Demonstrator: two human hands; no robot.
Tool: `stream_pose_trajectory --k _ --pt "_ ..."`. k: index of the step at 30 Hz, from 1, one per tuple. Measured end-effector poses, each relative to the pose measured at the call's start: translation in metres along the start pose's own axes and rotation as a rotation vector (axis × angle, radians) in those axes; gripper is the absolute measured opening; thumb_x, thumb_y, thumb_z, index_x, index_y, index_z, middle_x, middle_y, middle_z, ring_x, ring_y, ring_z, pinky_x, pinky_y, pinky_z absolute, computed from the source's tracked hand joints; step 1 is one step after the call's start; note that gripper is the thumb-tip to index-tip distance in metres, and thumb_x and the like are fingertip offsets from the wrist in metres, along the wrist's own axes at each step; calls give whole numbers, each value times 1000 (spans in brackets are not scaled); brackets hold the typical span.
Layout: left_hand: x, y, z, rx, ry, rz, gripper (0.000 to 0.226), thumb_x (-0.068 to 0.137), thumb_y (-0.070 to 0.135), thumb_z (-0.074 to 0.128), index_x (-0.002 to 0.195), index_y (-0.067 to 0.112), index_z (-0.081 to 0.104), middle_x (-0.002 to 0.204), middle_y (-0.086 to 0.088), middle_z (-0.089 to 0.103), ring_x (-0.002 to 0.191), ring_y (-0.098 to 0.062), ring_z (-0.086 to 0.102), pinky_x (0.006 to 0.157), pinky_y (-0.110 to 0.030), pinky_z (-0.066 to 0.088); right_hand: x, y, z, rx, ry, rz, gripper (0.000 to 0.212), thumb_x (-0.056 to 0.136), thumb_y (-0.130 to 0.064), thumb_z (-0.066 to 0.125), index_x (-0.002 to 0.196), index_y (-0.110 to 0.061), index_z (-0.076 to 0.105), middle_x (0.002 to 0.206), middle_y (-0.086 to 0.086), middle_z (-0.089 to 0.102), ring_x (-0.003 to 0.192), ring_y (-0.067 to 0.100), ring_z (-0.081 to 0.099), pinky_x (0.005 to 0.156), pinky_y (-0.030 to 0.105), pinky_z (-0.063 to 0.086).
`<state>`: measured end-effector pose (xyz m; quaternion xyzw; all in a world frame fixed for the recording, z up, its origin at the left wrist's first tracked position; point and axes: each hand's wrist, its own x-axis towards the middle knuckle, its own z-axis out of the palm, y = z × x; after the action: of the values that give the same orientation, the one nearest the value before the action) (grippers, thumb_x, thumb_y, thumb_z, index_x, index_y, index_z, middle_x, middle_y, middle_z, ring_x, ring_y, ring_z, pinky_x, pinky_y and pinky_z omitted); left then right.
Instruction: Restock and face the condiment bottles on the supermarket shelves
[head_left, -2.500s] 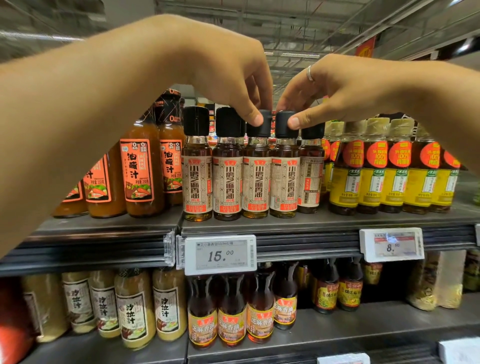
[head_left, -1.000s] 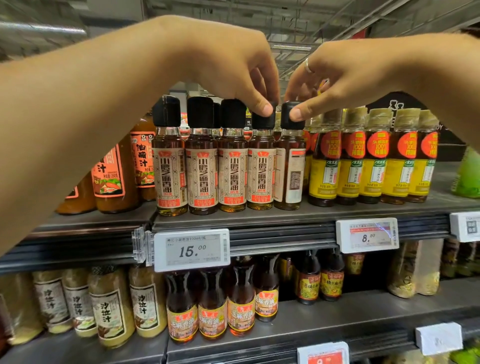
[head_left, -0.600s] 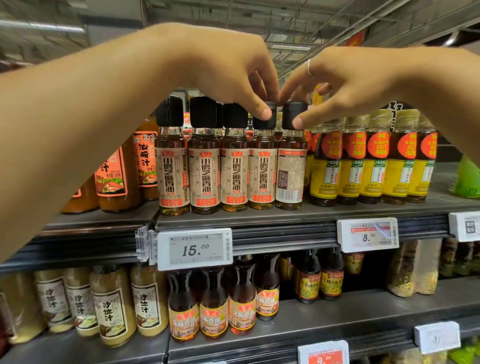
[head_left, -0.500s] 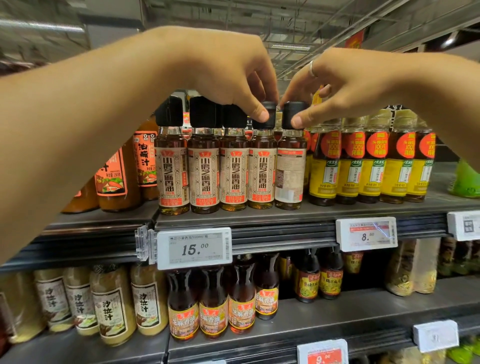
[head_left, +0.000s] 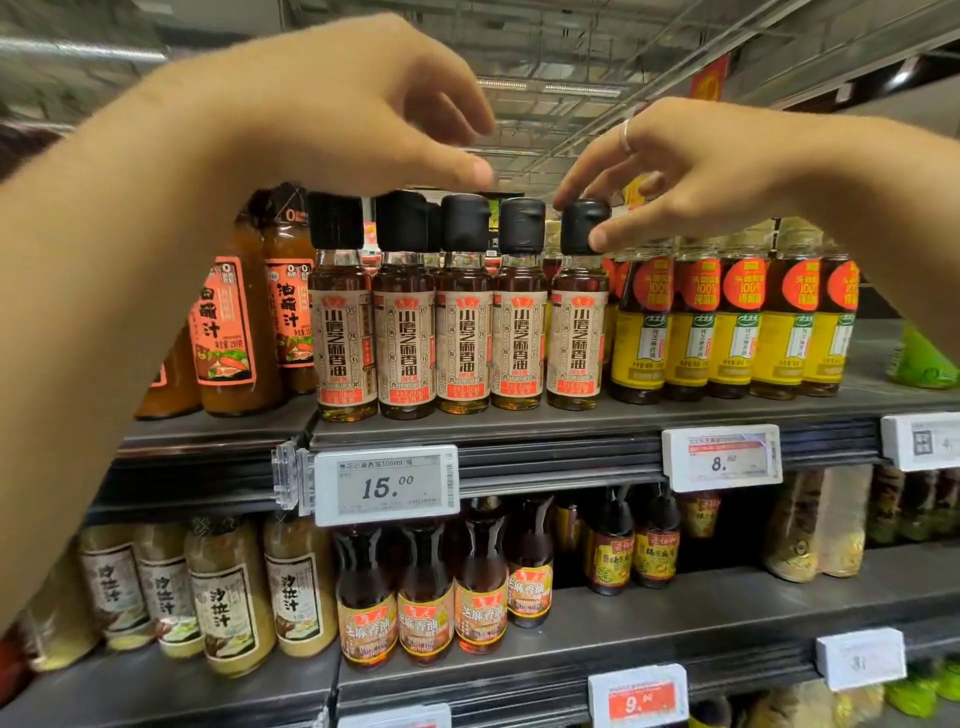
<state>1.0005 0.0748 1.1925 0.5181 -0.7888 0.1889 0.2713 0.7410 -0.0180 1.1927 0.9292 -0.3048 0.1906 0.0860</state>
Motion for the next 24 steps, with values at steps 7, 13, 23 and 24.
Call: stream_pose_trajectory --k 7,13,23,24 --pt "-67 -12 31 -27 369 -275 67 86 61 68 145 34 50 144 9 57 124 -5 51 100 -27 37 -22 -17 9 40 242 119 49 87 -51 72 132 -35 62 119 -15 68 108 -3 62 89 27 52" --pt "-113 -10 74 -101 484 -548 56 82 54 72 130 31 53 99 26 61 106 -20 67 92 -35 49 -68 -51 80 80 496 422 27 87 -44 70 104 -24 74 88 -10 72 83 9 67 75 29 55" --pt "-127 3 93 -112 346 -644 23 89 40 73 111 32 74 80 34 56 75 16 49 67 -5 31 -69 -56 138 220 413 543 20 89 -44 69 78 -31 58 66 -14 66 66 0 62 61 26 54" --pt "-128 3 94 -129 349 -650 24 89 37 74 113 32 73 79 36 52 74 19 46 68 -2 29 -69 -56 139 216 407 541 20 88 -45 69 79 -31 58 67 -13 66 66 1 62 62 28 55"
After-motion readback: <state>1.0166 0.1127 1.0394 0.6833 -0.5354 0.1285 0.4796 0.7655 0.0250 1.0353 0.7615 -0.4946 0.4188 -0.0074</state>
